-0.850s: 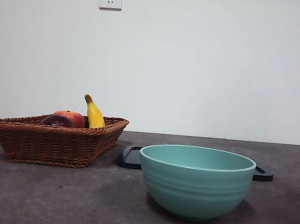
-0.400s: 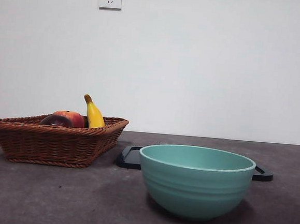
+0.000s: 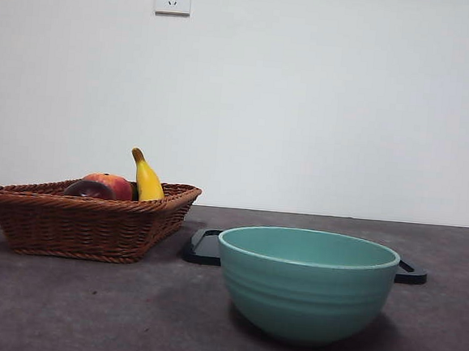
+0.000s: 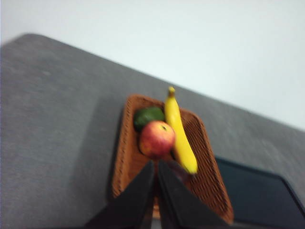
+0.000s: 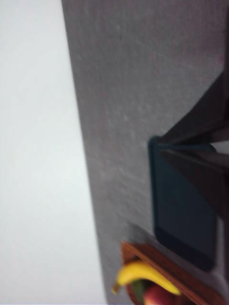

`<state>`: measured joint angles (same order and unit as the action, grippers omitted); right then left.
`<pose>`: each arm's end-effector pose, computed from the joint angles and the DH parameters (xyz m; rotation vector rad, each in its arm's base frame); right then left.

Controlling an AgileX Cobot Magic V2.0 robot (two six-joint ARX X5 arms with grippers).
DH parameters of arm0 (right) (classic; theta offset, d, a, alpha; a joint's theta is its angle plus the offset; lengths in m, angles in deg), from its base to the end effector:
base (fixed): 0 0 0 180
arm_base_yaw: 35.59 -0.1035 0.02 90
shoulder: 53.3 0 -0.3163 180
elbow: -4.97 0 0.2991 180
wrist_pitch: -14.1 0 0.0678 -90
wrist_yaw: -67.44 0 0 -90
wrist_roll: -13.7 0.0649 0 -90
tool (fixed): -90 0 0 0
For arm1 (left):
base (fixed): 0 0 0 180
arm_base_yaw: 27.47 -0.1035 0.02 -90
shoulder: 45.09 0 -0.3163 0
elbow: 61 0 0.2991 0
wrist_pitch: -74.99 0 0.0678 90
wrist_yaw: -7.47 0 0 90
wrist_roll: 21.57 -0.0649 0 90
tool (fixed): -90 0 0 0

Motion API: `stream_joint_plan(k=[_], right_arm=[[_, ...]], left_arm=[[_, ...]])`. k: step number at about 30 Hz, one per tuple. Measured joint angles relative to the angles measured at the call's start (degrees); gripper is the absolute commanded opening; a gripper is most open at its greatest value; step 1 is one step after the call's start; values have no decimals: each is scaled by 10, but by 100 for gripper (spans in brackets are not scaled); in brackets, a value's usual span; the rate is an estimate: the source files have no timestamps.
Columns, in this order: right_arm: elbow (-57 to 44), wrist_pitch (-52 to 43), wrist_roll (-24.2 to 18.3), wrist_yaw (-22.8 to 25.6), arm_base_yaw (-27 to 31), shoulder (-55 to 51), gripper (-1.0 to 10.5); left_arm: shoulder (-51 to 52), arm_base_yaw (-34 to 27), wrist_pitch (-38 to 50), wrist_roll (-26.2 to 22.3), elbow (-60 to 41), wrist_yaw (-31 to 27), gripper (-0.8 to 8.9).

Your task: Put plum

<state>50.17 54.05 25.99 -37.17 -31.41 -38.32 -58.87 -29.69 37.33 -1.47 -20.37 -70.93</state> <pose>0.1025 0.0089 0.3137 0.2412 0.1867 0.1630 0.1091 -0.0088 0.2893 -0.3717 0.2144 -0.1287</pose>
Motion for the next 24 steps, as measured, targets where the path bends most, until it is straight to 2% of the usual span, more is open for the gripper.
stream_joint_plan(k=[4,8,12,17,21,24], right_arm=[[71,48,-28,-42,0,67,5],[136,93,-53,-95,-2,130,5],[180,128,-65,-127,-17,176,5],[219,195,-88,-156,-45,224,5],[227,243,-109,-183,-71,254,5],[227,276,-123,-184,-92,272,5]], left_arm=[[-66,0,-48,-39,67,42,9],[-135,0,-105,-84,131,108,9],[-198,5,-161,-132,185,168,9],[-258,20,-234,-184,239,193,9],[-278,35,-261,-214,255,215,9],[-282,46,-285,-233,255,216,9]])
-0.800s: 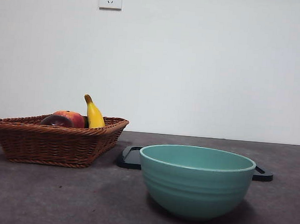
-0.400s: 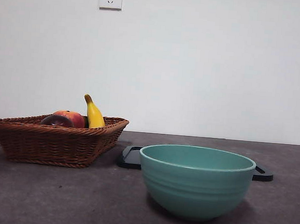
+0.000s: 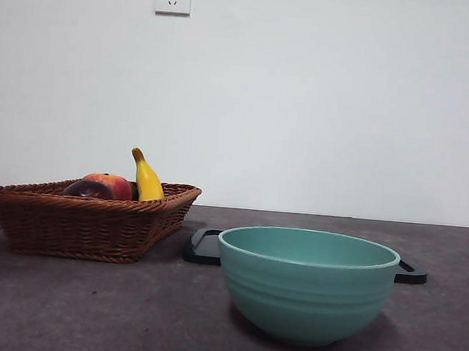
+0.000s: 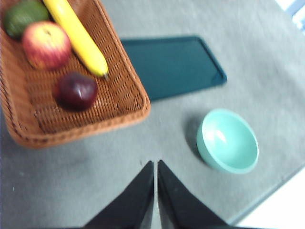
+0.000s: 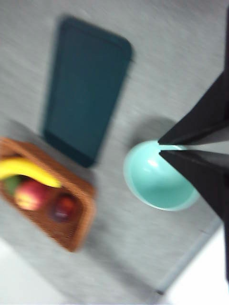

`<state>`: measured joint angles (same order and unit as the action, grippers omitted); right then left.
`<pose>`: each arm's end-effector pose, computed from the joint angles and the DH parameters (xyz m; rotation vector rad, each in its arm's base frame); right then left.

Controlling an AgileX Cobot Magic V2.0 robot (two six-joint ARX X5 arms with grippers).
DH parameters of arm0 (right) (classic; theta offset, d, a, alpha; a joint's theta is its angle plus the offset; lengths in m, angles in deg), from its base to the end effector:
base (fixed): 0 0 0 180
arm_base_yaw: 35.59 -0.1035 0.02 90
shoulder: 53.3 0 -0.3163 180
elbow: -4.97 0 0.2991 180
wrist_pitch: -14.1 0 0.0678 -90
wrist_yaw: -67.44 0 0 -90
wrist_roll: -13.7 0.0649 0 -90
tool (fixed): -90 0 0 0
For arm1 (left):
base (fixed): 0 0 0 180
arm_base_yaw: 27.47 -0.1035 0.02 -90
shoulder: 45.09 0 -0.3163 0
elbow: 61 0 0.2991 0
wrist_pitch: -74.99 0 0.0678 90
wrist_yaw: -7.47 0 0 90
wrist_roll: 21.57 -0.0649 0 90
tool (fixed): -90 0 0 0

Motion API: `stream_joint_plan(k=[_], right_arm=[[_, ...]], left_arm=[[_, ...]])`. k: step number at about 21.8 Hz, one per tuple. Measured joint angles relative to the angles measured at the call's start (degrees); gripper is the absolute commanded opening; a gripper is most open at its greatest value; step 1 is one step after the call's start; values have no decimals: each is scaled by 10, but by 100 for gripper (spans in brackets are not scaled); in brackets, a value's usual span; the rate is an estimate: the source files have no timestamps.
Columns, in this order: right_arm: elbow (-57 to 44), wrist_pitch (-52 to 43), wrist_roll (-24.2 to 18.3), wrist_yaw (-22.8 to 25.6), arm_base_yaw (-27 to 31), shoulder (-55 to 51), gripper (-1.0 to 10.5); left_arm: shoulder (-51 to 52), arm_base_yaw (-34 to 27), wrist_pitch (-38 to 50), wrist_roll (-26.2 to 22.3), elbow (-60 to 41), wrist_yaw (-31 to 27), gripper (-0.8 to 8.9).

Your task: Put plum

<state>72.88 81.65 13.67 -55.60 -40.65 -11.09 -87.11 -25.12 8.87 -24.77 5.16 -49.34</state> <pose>0.1426 0.0481 0.3642 0.1793 0.7213 0.6349 0.1472 -0.0416 0.3559 -0.1461 0.7000 -0.6112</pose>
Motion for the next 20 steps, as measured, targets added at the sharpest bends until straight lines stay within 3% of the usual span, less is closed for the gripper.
stream_joint_plan(k=[6,7,11,20], right_arm=[[0,15,-16,0,-29,12,8],[0,15,-17,0,-29,12,34],[0,15,-17,0,-29,12,402],[0,15,-16,1,-29,12,413]], left_arm=[[0,2,-5,-19,0,0,33],[0,2,-5,-19,0,0,94],[0,2,-5,-19,0,0,461],[0,2,-4,-18,0,0,471]])
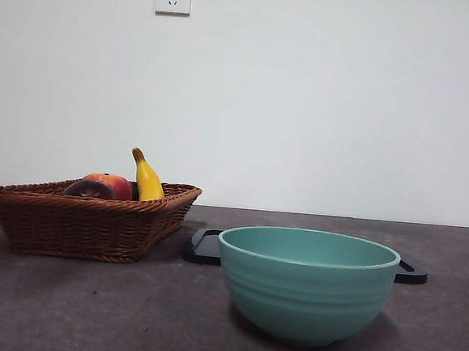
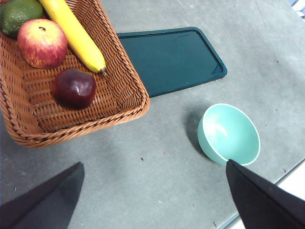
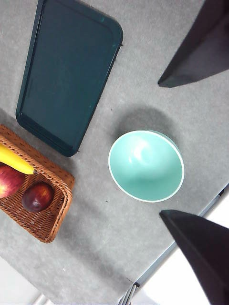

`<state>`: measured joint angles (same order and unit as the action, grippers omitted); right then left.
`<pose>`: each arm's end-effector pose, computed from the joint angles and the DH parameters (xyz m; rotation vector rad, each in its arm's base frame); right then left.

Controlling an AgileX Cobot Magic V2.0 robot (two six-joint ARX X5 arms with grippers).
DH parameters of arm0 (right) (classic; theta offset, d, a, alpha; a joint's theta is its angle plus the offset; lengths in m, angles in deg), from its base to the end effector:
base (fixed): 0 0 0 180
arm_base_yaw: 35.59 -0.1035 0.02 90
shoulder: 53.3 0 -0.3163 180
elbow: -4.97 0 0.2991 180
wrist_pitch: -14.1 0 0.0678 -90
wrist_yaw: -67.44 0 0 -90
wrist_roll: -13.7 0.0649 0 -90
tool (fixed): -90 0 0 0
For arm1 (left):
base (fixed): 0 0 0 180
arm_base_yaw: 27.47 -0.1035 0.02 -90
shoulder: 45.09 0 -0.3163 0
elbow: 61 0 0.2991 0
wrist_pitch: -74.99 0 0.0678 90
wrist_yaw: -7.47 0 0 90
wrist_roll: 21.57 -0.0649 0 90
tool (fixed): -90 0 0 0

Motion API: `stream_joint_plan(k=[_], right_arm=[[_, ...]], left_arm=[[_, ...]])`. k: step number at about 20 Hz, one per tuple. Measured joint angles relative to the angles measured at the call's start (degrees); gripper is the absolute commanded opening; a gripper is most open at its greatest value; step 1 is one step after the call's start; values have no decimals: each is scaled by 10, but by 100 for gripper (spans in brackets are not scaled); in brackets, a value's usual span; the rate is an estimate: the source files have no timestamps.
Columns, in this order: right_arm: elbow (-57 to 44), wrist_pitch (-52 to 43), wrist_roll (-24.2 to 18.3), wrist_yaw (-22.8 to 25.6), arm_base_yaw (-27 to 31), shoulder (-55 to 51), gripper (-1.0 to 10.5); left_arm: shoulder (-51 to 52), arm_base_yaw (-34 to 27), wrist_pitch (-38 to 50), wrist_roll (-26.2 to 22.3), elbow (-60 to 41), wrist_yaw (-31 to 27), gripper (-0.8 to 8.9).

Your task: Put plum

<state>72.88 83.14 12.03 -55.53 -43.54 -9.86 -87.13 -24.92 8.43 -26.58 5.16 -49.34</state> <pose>0.1433 0.0557 0.3591 0.1455 0.7649 0.6882 0.1465 -0.0421 0.3551 -0.1179 0.6982 -0.6250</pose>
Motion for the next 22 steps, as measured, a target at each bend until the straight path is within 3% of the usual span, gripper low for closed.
stream_joint_plan(k=[6,13,22], right_arm=[[0,0,0,0,0,0,413],[0,0,0,0,0,0,413],[0,0,0,0,0,0,412]], left_arm=[[-52,17,60,20,9,-23,468],[-223,87,81,28,129,-148,467],[-429,138,148,-3,184,-236,465]])
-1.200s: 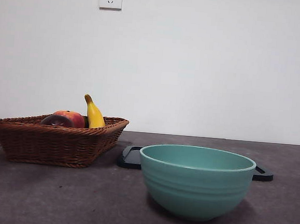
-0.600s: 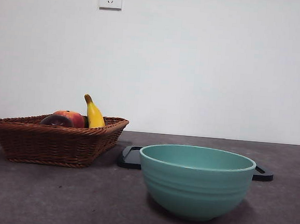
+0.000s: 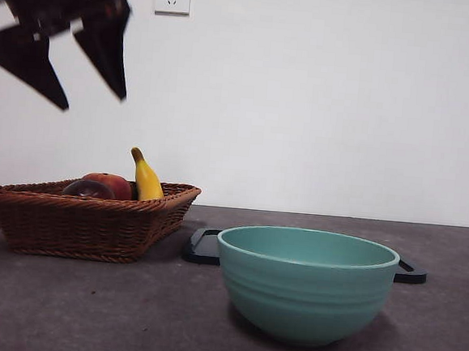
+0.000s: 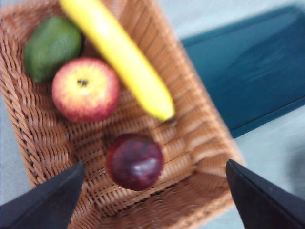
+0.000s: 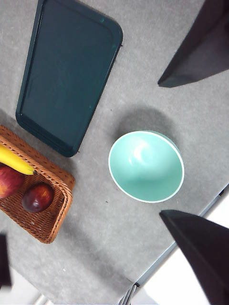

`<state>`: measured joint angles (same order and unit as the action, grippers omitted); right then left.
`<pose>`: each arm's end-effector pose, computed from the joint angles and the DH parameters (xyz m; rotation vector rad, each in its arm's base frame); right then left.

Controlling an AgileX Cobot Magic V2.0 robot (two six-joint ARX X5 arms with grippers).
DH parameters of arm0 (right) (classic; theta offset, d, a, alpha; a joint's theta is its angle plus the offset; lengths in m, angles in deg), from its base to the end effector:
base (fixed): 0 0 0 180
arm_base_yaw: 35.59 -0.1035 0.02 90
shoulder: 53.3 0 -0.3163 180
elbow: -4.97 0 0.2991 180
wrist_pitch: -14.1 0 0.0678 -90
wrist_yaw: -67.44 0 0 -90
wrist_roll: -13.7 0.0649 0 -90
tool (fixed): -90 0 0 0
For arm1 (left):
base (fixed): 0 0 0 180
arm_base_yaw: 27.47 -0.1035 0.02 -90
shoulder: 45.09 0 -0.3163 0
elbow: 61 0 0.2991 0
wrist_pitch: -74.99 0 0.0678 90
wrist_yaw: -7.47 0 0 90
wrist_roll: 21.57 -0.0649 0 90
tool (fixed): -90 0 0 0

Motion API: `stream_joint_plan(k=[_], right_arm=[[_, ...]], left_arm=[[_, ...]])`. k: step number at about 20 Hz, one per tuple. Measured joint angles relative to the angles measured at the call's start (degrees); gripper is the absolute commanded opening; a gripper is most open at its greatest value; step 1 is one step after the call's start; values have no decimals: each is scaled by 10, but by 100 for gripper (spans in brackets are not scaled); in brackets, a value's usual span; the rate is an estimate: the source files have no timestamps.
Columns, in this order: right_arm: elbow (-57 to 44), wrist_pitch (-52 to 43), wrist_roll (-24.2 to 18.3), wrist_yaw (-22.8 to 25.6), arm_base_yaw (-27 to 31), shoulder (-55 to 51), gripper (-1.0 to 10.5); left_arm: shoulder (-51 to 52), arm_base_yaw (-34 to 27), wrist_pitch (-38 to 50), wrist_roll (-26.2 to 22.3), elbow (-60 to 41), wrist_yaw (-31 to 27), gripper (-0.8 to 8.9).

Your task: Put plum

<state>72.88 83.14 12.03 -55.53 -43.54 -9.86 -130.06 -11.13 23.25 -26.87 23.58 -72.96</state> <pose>0.1433 0.0557 0.3591 0.1455 0.7649 0.6882 0.3542 -0.1151 0.3125 0.1387 0.8959 -0.4626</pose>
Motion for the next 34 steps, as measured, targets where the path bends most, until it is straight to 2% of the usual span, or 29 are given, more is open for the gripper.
stream_joint_plan(k=[10,22,28,34], right_arm=[[0,0,0,0,0,0,412],[0,0,0,0,0,0,412],[0,1,0,0,0,0,412],[0,1,0,0,0,0,412]], left_arm=[[-116,3,28,-32,0,-8,465],[-176,3,39,-43,1,-8,457],[-177,3,42,-43,1,-9,229],[-176,3,34,-42,3,-9,214]])
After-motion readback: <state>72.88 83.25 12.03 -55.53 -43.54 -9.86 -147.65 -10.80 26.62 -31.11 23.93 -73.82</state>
